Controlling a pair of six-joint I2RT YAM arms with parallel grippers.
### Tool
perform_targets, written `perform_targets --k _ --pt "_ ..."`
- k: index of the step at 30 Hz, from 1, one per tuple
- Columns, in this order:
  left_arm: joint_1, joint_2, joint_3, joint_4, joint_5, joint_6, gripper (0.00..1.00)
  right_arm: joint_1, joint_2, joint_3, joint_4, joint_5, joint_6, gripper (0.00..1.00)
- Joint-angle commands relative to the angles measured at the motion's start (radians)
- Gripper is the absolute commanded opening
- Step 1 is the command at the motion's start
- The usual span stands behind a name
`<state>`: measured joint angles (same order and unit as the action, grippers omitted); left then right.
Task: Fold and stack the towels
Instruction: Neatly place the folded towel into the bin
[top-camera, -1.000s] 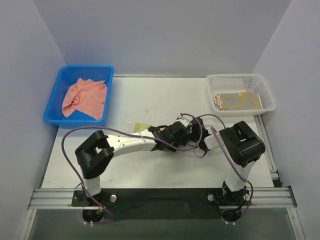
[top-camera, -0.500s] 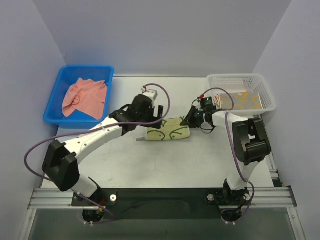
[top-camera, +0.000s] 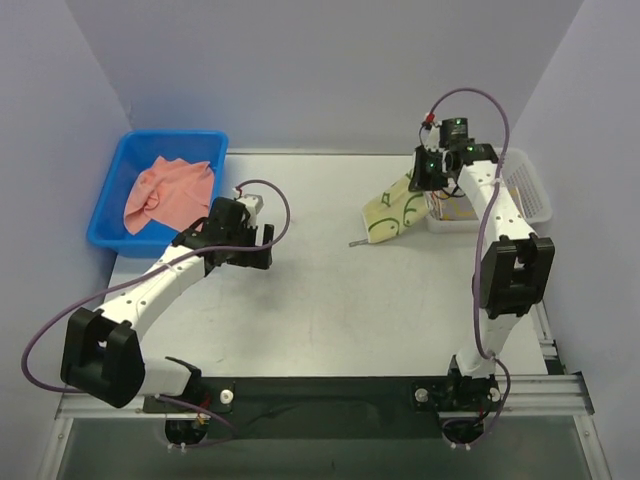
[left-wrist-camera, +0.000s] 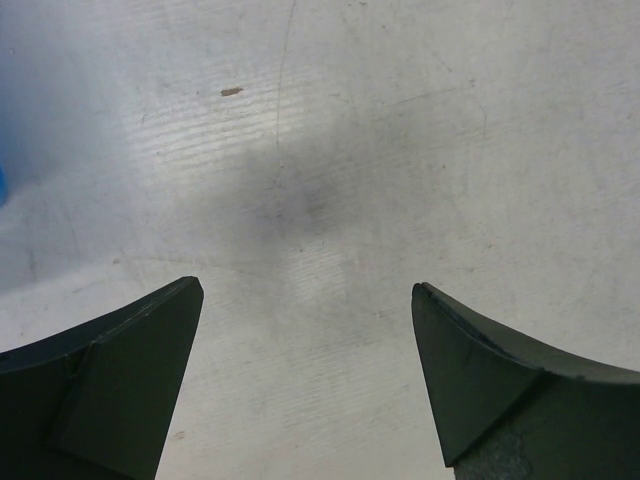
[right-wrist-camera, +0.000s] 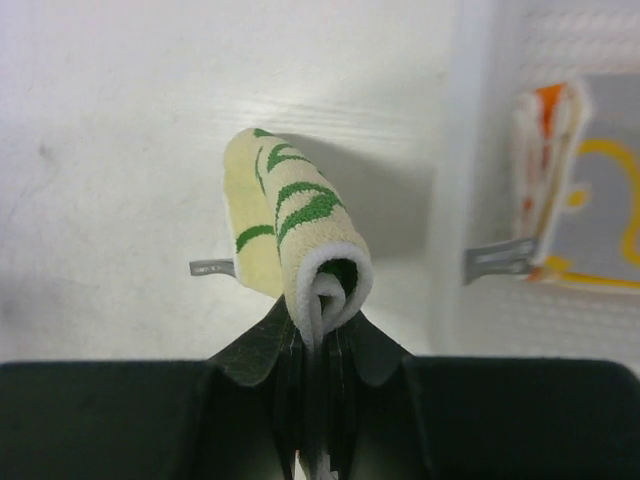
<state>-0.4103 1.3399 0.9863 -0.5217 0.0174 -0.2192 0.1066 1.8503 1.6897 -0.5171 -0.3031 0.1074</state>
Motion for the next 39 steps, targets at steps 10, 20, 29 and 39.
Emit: perform_targets --k 10,20,29,39 --pt "0.010 0.050 0.021 0.005 -0.162 0.037 0.97 -0.134 0.141 0.346 -0.204 0.389 -0.319 0.00" --pt "0.010 0.111 0.029 0.003 -0.145 0.030 0.97 -0.146 0.270 0.389 -0.156 0.628 -0.443 0.00" --pt "0.010 0.123 0.032 0.002 -0.135 0.032 0.97 -0.173 0.290 0.380 -0.063 0.719 -0.489 0.00" --pt "0.008 0.142 0.034 0.003 -0.125 0.034 0.97 -0.212 0.351 0.372 0.031 0.766 -0.578 0.00"
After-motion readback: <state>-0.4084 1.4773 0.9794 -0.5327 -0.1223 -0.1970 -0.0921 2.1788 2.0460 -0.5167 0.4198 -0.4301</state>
